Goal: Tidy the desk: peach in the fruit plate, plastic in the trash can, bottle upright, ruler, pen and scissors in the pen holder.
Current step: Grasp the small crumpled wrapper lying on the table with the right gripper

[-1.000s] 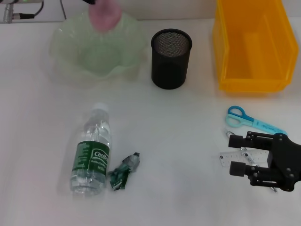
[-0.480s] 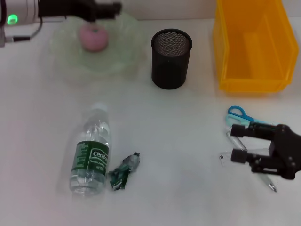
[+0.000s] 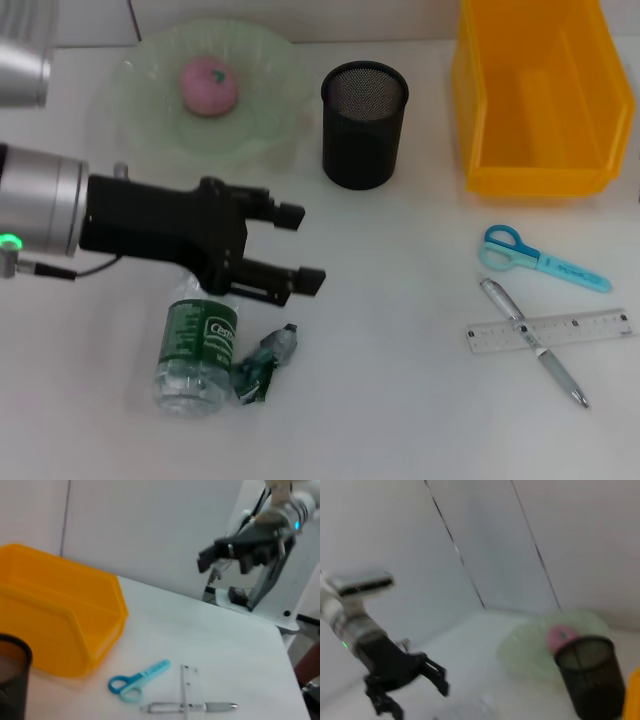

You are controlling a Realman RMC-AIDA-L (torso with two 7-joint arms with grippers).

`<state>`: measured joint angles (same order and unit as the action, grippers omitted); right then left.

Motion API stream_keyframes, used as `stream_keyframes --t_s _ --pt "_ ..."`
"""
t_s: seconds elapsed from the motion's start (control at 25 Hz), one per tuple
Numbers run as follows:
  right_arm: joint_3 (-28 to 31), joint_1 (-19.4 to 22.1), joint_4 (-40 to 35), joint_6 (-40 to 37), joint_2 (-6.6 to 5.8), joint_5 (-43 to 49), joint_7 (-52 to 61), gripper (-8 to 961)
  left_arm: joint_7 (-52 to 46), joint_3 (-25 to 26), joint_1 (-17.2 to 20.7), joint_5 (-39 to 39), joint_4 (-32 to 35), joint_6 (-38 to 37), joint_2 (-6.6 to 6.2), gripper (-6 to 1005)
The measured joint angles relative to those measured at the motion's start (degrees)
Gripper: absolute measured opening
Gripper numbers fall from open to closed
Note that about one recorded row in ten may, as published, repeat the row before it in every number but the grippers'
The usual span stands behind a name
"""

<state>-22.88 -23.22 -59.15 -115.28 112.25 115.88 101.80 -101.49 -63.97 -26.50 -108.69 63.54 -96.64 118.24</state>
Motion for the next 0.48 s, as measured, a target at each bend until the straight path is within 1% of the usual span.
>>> stream_keyframes --t_s 0.12,0.16,0.2,0.24,0.28,0.32,0.36,0.4,0.48 --pt "-6.0 -2.0 -17.1 -1.5 -0.09 5.4 14.7 695 2.6 0.6 -0.3 0.0 -5.2 0.2 -0.11 827" --pt "-9.7 -3.5 -27.4 -3.5 -0.23 9.5 22.1 695 2.9 0.7 -0.4 0.0 -5.9 0.3 -0.14 826" --pt "-9.7 -3.5 -27.4 -3.5 -0.23 9.5 22.1 695 3.1 0.8 -0.5 0.0 -6.4 0.3 -0.19 825" --pt "-12.0 -4.6 -33.8 -5.0 -0.23 11.7 25.5 694 3.2 0.8 -0.6 0.0 -6.7 0.3 -0.2 825" --pt "-14.4 -5.3 -38.2 -6.3 -0.13 13.5 27.7 694 3.2 0.9 -0.6 0.0 -6.8 0.4 -0.21 824" --pt "-14.4 -5.3 -38.2 -6.3 -0.13 13.5 27.7 694 3.2 0.9 -0.6 0.0 -6.8 0.4 -0.21 823" --pt "-22.7 -7.5 -47.8 -8.3 0.3 19.5 33.3 694 3.2 0.9 -0.4 0.0 -6.9 0.5 -0.19 822" --pt "-22.7 -7.5 -47.8 -8.3 0.3 19.5 33.3 693 3.2 0.9 -0.4 0.0 -6.9 0.5 -0.19 821" --pt "-28.0 -8.9 -50.2 -8.7 1.25 23.9 35.7 693 3.1 0.9 -0.3 0.0 -6.9 0.5 -0.15 820"
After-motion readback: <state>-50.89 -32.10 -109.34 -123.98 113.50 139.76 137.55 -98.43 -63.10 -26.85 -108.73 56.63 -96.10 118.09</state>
